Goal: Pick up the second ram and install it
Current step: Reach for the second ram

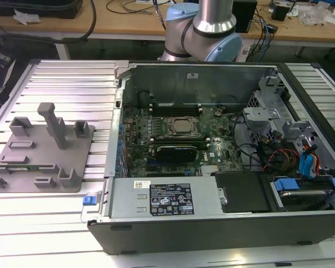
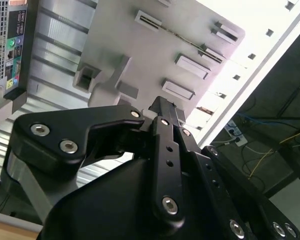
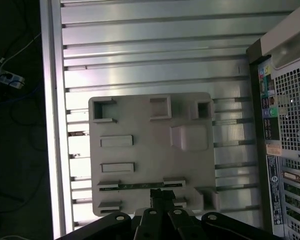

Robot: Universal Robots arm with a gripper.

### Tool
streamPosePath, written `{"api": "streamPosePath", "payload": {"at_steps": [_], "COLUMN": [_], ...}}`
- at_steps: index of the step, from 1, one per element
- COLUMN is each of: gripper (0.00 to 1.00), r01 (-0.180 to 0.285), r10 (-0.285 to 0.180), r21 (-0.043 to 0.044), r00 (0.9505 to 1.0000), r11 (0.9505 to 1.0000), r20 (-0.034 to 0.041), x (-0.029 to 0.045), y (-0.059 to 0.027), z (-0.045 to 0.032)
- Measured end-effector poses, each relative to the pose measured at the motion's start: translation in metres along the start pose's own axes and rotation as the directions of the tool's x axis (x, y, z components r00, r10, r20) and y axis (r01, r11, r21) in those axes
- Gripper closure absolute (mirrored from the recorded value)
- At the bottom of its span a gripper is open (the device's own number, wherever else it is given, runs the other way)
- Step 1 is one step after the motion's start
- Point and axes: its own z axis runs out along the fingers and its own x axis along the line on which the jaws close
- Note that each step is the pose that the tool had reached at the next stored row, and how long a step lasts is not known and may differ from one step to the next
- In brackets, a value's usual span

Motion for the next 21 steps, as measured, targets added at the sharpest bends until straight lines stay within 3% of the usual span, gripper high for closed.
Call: {"api": "streamPosePath", "payload": {"at_steps": [13, 21], "gripper": [0.92, 0.92], "r01": [0.0, 0.0], "r10": [0.0, 0.0], "r21": [0.0001, 0.0002], "r00": [1.0, 1.0], "r11": [1.0, 1.0], "r20": [-0.0001, -0.002], "x": [0.0101, 0.0166], "y": [-0.0058, -0.0146], "z": [0.0225, 0.0352]}}
